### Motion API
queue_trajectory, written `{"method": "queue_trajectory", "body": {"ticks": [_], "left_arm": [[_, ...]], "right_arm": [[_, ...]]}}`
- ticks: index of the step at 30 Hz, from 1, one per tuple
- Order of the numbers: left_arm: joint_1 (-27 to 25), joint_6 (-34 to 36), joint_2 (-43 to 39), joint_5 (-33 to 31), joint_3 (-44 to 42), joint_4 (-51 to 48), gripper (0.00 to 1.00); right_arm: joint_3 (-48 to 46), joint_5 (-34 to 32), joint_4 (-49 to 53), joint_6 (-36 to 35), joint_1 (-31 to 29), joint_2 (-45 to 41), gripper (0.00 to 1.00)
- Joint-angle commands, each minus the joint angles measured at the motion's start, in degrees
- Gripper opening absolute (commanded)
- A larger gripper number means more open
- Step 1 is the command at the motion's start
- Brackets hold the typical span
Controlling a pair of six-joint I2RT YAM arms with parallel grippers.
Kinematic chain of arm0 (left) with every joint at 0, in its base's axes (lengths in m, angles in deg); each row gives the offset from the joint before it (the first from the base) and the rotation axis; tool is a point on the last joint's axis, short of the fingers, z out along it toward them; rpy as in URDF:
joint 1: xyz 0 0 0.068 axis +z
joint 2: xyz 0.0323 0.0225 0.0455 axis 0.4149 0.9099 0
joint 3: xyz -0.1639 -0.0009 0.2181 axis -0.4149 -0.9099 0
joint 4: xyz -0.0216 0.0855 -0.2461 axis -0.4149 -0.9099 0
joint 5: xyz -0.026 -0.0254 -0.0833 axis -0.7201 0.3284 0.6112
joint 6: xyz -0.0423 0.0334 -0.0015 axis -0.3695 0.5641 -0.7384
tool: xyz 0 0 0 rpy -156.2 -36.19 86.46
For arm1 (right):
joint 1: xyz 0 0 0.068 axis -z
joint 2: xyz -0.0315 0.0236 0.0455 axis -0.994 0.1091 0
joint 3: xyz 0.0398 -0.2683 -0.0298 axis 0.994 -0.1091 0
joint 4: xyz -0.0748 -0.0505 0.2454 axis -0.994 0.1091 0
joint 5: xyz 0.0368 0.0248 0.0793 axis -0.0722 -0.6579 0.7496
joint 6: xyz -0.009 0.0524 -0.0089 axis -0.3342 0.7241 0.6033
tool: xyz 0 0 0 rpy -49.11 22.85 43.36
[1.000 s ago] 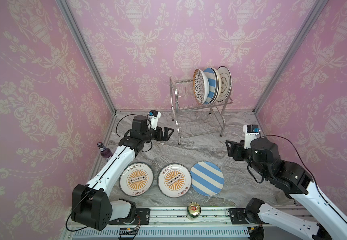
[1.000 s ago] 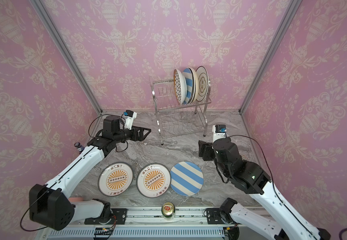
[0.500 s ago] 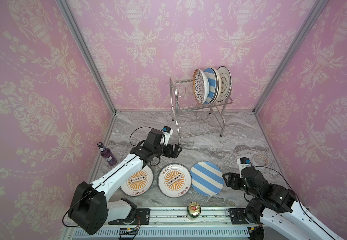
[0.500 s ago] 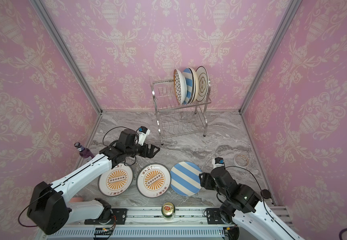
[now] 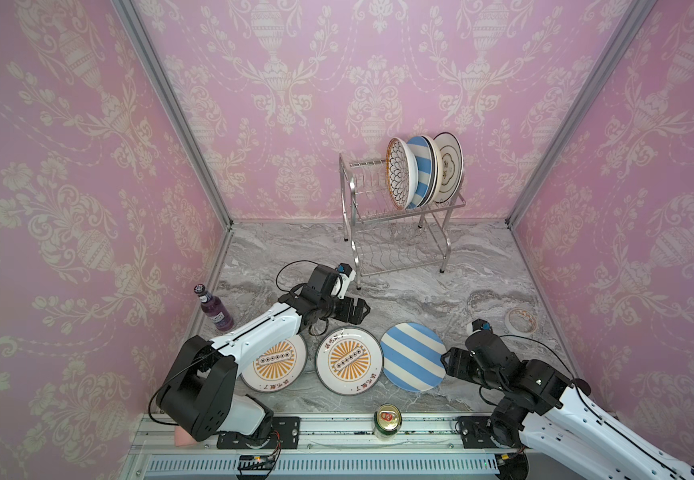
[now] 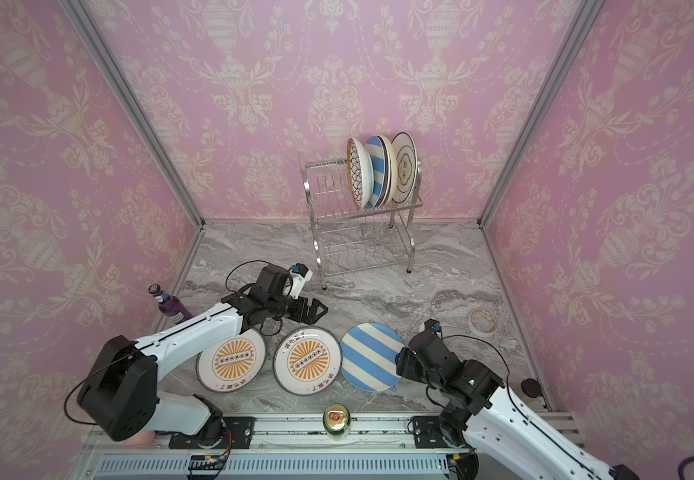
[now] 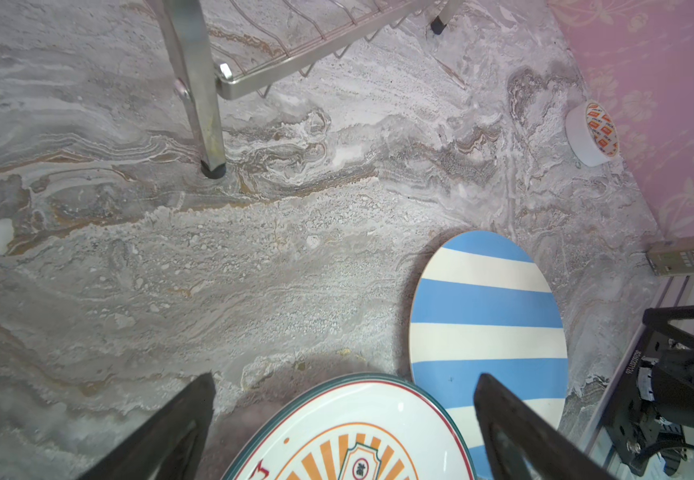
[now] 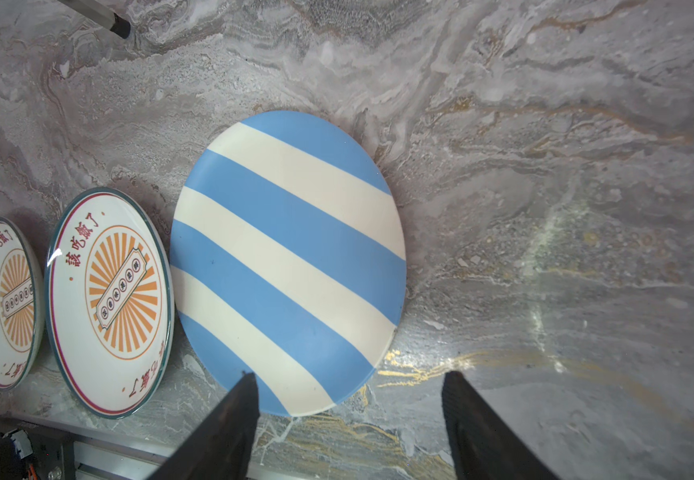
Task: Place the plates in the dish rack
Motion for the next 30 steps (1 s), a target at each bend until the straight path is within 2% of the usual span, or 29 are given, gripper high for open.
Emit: {"method": "queue_trajectory", "body": {"ticks": [1,6,9,15,18,24,30], "left_arm": [[-0.52,-2.07,-0.05,-0.68,-1.42,1.8,0.99],[-0.52,-1.35,-0.4,-3.32,-1.59,1.81,0.99],[-0.52,-1.35,0.54,-2.45,-1.27,2.04,0.99],[-0.7,0.69,3.37,0.45,1.82,-1.89,0.99],[-1.02,0.03,3.64,1.22,0.51,-0.56,0.99],[-2.06,-0.96,3.79,-0.61,-1.98,1.38,0.99],[-3.0,-0.47,6.85,0.21,-1.54,2.08,0.99]], "right_arm": [[0.75,2.3,0.61,2.17,0.78,0.36,0.74],[-0.72,5.83,-0.71,3.08,1.67,-1.22,0.74],[-0.97,7.95,-2.05,3.0,2.42,-1.05,0.74],[-0.68,11.04,-4.9,1.02,3.93,4.5,0.76],[-1.6,11.56,-5.52,-0.4,6.12,5.46,0.76],[-4.65,14.8,-7.54,-1.95,11.34,5.14,0.75],[-8.05,15.57,-11.8,-1.01,12.49,5.89,0.75]]}}
